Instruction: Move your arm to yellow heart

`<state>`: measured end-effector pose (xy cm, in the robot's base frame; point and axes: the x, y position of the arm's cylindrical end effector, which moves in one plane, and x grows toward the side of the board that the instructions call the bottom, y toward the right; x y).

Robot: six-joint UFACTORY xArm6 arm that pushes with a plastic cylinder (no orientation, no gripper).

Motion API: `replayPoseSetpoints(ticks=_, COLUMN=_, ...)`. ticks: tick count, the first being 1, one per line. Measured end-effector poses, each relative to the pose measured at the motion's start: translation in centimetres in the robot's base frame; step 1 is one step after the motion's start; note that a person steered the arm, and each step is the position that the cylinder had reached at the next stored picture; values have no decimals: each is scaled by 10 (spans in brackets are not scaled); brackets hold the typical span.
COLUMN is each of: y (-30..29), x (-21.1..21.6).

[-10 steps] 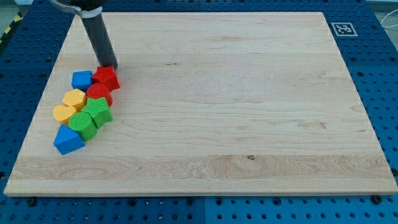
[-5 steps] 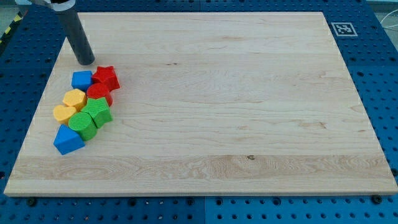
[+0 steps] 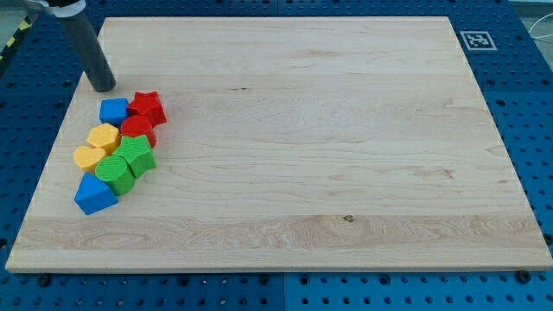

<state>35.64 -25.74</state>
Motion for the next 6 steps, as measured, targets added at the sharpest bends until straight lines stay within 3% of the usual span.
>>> replayPoseSetpoints(ticks=6, y=-1, x=11)
